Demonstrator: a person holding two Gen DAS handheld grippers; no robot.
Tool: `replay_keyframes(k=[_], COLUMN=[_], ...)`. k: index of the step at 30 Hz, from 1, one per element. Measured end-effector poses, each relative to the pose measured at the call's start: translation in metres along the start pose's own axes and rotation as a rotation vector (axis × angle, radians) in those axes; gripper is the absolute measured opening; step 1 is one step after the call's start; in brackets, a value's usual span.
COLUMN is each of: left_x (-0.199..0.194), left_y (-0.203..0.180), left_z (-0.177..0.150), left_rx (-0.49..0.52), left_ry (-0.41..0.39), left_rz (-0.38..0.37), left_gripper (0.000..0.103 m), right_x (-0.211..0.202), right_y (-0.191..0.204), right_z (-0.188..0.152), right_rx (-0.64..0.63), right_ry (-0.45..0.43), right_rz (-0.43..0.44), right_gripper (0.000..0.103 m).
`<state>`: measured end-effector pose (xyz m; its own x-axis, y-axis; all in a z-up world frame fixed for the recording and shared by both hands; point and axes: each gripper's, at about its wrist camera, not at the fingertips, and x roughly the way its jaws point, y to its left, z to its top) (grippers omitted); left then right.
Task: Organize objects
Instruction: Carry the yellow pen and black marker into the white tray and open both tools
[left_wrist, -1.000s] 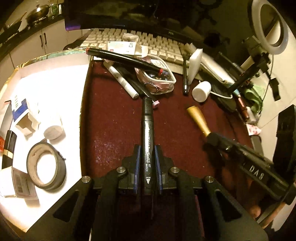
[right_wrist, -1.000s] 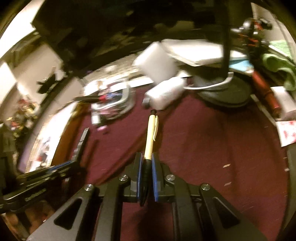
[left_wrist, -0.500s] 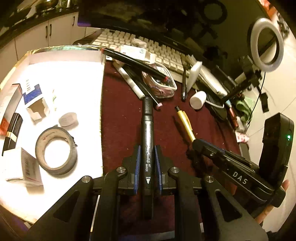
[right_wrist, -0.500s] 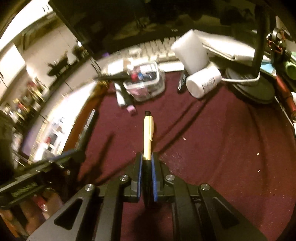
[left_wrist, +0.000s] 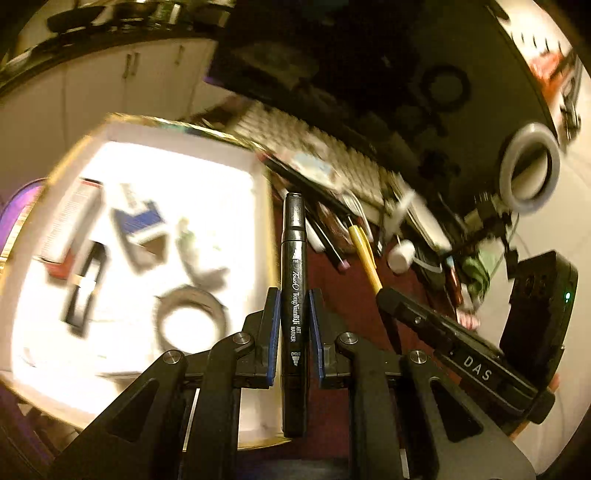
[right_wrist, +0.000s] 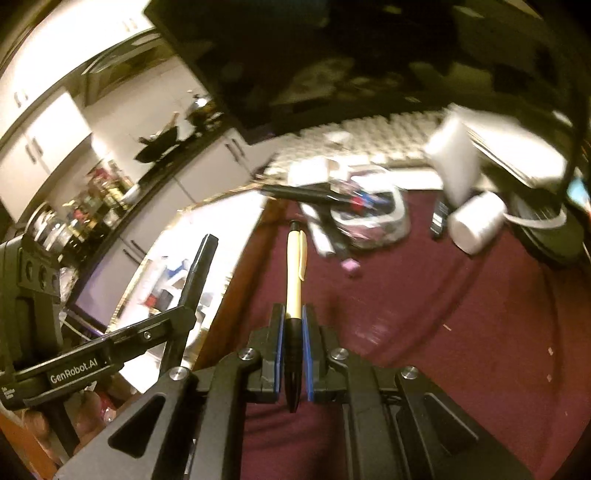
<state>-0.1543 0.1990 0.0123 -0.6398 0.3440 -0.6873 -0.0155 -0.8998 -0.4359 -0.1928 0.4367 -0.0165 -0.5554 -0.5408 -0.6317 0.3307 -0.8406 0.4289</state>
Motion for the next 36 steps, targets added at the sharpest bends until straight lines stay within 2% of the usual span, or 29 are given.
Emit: replay_keyframes(k=[3,8,10,16,24,28,36], left_x=[-0.017,-0.032,-0.03,-0.012,0.013,0.024,0.032], left_y=[0.022,0.06,0.074,0.105,0.119,0.123,0.116], left_z=[0.009,0.026,0.031,0.042,0.06,0.065,0.068], left_rx=[-0.04,-0.098,-0.114,-0.179,-0.194,-0.214,-0.196], left_ry=[-0.039,-0.075,-0.071,-0.036,0.012,0.032,0.061], left_rz=[0.026,0.136,0.176,0.226,0.241,0.218,0.237], left_gripper=[0.014,0.014,0.014,0.014,0.014,0.014,0.014], right_x=[0.011,0.039,0.051,0.081,0.111,0.117,0.128], right_y=[0.019,0.044,0.051,0.064,0.073,0.073,0.08], right_z=[0.005,0.016,0.022,0.04,0.05,0.052,0.048], right_rx=[-0.032,-0.066,-0.084,-0.087,-0.088,-0.092,-0.14], right_ry=[0.002,0.03,0.034,0.062,0.098,0.098,0.114], right_rz=[0.042,0.087,0.088,0.096,0.084,0.058,-0.012], right_gripper=[0.007,0.007,0.007,0.007,0.007,0.007,0.007])
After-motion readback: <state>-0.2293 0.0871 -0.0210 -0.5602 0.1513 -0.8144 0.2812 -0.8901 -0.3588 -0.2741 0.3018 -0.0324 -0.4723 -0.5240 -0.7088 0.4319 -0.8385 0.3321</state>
